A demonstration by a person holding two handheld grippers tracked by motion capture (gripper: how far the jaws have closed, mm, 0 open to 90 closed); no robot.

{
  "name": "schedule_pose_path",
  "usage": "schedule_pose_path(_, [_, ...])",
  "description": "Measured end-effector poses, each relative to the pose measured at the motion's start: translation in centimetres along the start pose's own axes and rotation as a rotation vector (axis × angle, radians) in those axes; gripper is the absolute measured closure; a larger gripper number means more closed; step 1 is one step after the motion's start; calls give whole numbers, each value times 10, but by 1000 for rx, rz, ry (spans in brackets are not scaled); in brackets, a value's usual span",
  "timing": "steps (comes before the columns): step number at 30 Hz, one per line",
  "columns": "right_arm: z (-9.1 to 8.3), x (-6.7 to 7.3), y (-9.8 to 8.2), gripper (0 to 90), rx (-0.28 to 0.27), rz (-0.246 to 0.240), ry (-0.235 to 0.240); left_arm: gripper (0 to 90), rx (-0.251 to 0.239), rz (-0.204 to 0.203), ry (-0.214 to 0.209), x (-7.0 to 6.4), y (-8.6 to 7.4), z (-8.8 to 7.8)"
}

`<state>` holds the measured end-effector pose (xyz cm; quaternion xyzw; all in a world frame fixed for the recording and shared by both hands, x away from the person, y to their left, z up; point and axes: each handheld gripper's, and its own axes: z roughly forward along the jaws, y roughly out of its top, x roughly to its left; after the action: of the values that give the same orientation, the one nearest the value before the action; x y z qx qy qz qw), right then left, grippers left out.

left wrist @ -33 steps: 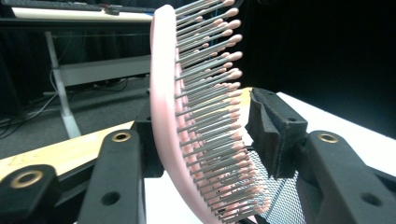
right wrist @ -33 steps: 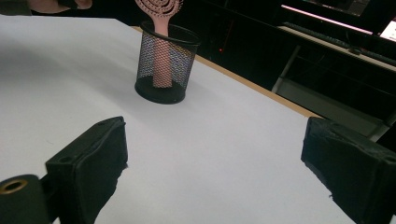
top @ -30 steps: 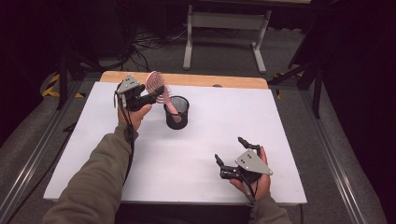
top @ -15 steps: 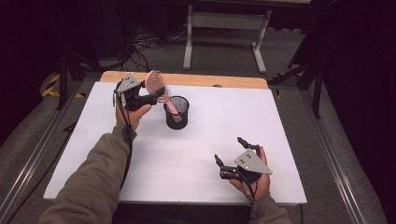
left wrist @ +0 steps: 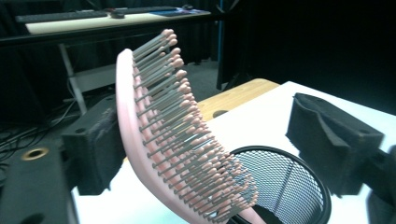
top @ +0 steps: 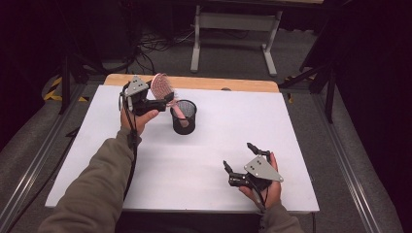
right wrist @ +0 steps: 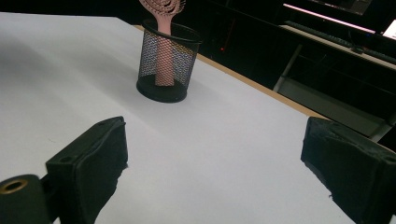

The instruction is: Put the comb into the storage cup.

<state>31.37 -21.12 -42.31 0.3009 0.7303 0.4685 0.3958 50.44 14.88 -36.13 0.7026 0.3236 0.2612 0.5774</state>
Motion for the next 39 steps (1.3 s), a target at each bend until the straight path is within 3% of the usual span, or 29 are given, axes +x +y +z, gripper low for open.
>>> schedule_pose_path(13, [0, 0, 0, 74, 5, -2, 3, 41, -9, 28, -6, -2, 4, -8])
schedule_pose_path(27, [-1, 0, 1, 74, -1, 1, 2, 31, -13, 56, -23, -1, 8, -20])
schedule_pose_path(39, [-2, 0, 2, 74, -12, 2, 3, 40, -13, 108, -29, -4, 4, -36])
